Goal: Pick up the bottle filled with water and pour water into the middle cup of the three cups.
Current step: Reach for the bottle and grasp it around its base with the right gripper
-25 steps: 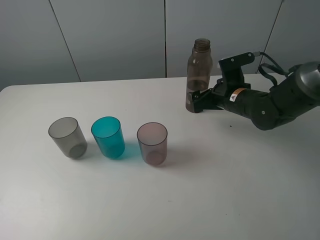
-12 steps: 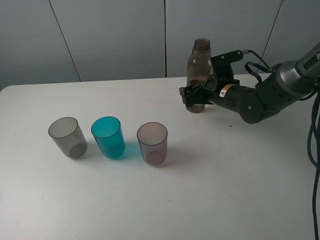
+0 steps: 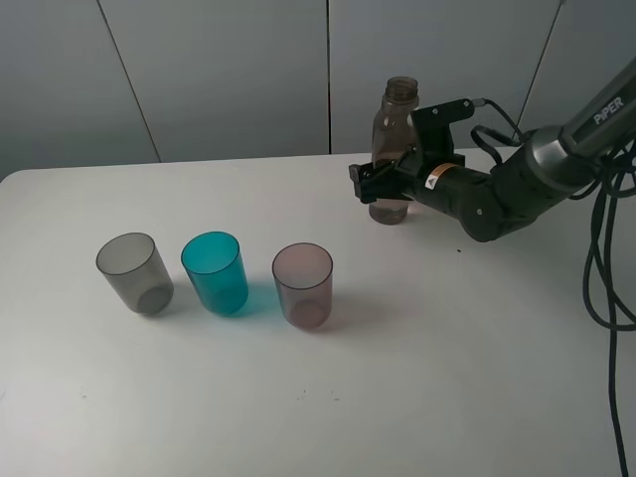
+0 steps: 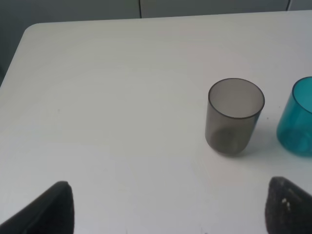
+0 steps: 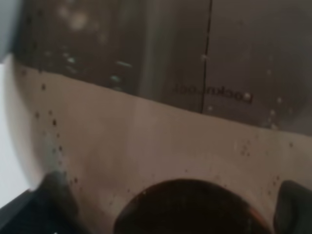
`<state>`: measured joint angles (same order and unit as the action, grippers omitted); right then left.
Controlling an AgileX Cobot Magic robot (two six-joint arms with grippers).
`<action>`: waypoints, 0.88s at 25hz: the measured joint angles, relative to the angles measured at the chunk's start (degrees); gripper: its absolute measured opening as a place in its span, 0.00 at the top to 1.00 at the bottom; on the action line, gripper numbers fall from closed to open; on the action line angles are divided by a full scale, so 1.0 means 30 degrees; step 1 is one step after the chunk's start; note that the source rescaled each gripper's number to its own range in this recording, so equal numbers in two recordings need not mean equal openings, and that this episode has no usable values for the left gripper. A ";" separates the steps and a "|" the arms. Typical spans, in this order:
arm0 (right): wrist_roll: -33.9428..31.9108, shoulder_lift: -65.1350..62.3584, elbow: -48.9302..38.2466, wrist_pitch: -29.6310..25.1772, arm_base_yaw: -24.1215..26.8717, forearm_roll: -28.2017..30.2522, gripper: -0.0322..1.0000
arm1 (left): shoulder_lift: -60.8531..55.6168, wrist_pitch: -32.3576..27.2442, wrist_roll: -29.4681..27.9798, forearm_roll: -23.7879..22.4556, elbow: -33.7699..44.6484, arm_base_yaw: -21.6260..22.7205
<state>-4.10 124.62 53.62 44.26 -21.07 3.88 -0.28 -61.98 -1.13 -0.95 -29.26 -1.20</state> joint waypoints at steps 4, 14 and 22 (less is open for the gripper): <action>-0.0155 0.0046 0.0118 0.0246 0.0000 0.0000 0.00 | 0.0000 0.0000 0.0000 0.0000 0.0000 0.0000; -0.0383 0.0580 0.0441 0.0962 0.0000 -0.0071 0.00 | 0.0000 0.0000 0.0000 0.0000 0.0000 0.0000; -0.0419 0.0625 0.0470 0.1167 0.0000 -0.0215 0.02 | 0.0000 0.0000 0.0000 0.0000 0.0000 0.0000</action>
<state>-5.36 126.50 55.03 47.76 -21.07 3.23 -0.28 -61.98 -1.13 -0.95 -29.26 -1.20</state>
